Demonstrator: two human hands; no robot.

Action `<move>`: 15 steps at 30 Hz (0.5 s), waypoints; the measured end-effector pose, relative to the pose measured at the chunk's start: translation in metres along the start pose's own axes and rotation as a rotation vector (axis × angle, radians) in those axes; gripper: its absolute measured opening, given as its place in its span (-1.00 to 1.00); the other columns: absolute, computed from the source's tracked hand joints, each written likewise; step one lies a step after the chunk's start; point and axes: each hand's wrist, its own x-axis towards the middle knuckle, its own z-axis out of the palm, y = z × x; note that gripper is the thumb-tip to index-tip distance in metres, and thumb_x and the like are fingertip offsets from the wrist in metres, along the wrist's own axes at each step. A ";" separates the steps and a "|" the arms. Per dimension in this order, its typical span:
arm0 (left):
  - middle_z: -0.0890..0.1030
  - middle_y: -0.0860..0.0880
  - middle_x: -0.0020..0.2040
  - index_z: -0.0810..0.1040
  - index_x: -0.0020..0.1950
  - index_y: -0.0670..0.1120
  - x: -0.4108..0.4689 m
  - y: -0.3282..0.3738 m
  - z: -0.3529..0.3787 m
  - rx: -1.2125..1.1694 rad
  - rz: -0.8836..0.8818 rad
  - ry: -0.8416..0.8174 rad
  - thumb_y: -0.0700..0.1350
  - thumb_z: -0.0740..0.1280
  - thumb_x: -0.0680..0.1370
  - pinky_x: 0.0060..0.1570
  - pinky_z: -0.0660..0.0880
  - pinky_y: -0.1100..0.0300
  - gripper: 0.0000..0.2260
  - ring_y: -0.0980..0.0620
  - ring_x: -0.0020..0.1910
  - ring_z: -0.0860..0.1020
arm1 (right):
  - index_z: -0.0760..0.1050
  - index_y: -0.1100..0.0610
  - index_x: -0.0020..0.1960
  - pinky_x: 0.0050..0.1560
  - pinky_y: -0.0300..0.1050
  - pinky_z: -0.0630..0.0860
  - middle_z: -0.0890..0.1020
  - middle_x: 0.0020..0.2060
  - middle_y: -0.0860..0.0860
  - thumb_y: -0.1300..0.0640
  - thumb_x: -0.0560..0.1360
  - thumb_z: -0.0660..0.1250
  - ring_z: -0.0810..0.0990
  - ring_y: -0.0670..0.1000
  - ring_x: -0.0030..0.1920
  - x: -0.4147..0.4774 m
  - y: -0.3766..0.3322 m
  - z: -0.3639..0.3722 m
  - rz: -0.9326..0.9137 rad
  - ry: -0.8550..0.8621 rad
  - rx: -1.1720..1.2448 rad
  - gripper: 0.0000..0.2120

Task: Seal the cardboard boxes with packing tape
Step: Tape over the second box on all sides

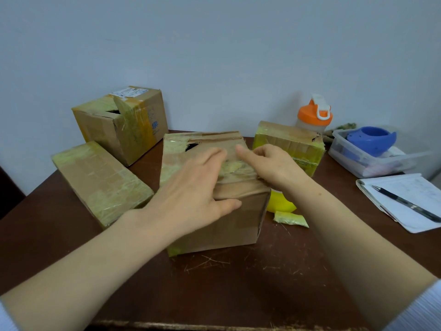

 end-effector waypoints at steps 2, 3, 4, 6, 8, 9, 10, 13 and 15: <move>-0.09 0.03 0.57 -0.15 0.56 -0.04 -0.002 -0.003 0.001 0.202 0.036 -0.011 0.42 0.10 0.42 0.40 -0.20 0.23 -0.10 0.09 0.53 -0.10 | 0.45 0.19 0.23 0.11 -0.02 0.50 0.57 0.10 0.04 -0.27 0.41 0.34 0.54 0.06 0.09 -0.004 -0.001 0.003 0.047 -0.067 -0.001 -0.38; -0.11 0.00 0.57 -0.19 0.55 -0.05 -0.004 -0.003 0.003 0.291 0.044 -0.025 0.45 0.00 0.41 0.42 -0.23 0.18 -0.11 0.08 0.53 -0.13 | 0.48 0.15 0.18 0.11 0.00 0.51 0.59 0.10 0.04 -0.24 0.40 0.37 0.55 0.06 0.08 -0.005 0.000 0.006 0.054 -0.093 0.011 -0.45; -0.10 -0.01 0.57 -0.20 0.55 -0.04 -0.004 -0.002 0.006 0.341 0.037 -0.052 0.45 -0.07 0.42 0.44 -0.22 0.14 -0.13 0.07 0.53 -0.12 | 0.52 0.10 0.09 0.08 0.00 0.53 0.61 0.05 0.03 -0.19 0.41 0.39 0.57 0.05 0.04 -0.007 0.001 0.008 0.046 -0.113 0.043 -0.57; -0.06 -0.02 0.57 -0.16 0.56 -0.02 -0.003 -0.003 0.008 0.315 0.022 -0.101 0.42 -0.08 0.45 0.46 -0.16 0.14 -0.18 0.05 0.54 -0.06 | 0.55 0.05 0.01 0.07 0.00 0.54 0.64 0.02 0.04 -0.09 0.45 0.39 0.59 0.04 0.01 -0.009 0.000 0.010 0.037 -0.130 0.121 -0.75; -0.05 -0.03 0.57 -0.11 0.56 -0.01 0.000 -0.004 0.005 0.280 0.021 -0.136 0.41 -0.04 0.46 0.46 -0.14 0.17 -0.20 0.04 0.54 -0.04 | 0.54 0.11 0.12 0.13 0.04 0.52 0.63 0.05 0.06 -0.04 0.49 0.34 0.58 0.07 0.06 -0.009 0.000 0.010 0.054 -0.128 0.149 -0.71; -0.05 -0.03 0.57 -0.10 0.56 -0.02 0.000 -0.004 0.004 0.274 0.021 -0.143 0.41 -0.02 0.46 0.45 -0.13 0.17 -0.20 0.03 0.54 -0.04 | 0.53 0.15 0.14 0.15 0.06 0.51 0.63 0.06 0.08 -0.03 0.53 0.29 0.58 0.10 0.07 -0.009 -0.001 0.010 0.062 -0.134 0.143 -0.70; -0.05 -0.04 0.57 -0.10 0.56 -0.03 -0.001 -0.004 0.004 0.275 0.022 -0.142 0.41 -0.02 0.46 0.45 -0.13 0.18 -0.19 0.03 0.54 -0.04 | 0.54 0.19 0.13 0.15 0.05 0.50 0.63 0.06 0.11 -0.01 0.56 0.23 0.58 0.12 0.07 -0.009 -0.001 0.011 0.063 -0.127 0.126 -0.69; -0.06 -0.06 0.57 -0.17 0.55 0.00 -0.004 -0.003 0.008 0.288 0.028 -0.128 0.41 -0.03 0.46 0.46 -0.09 0.16 -0.20 0.02 0.54 -0.04 | 0.56 0.23 0.10 0.08 0.03 0.48 0.63 0.04 0.15 -0.07 0.58 0.18 0.58 0.15 0.06 -0.009 -0.004 0.011 0.053 -0.093 0.060 -0.61; -0.04 -0.07 0.57 -0.13 0.55 0.05 -0.003 -0.003 0.008 0.283 0.016 -0.139 0.40 0.00 0.47 0.46 -0.05 0.14 -0.23 0.01 0.54 -0.03 | 0.58 0.28 0.07 0.04 0.05 0.50 0.65 -0.02 0.20 -0.03 0.57 0.20 0.59 0.20 0.02 -0.008 -0.005 0.011 0.042 -0.065 0.048 -0.62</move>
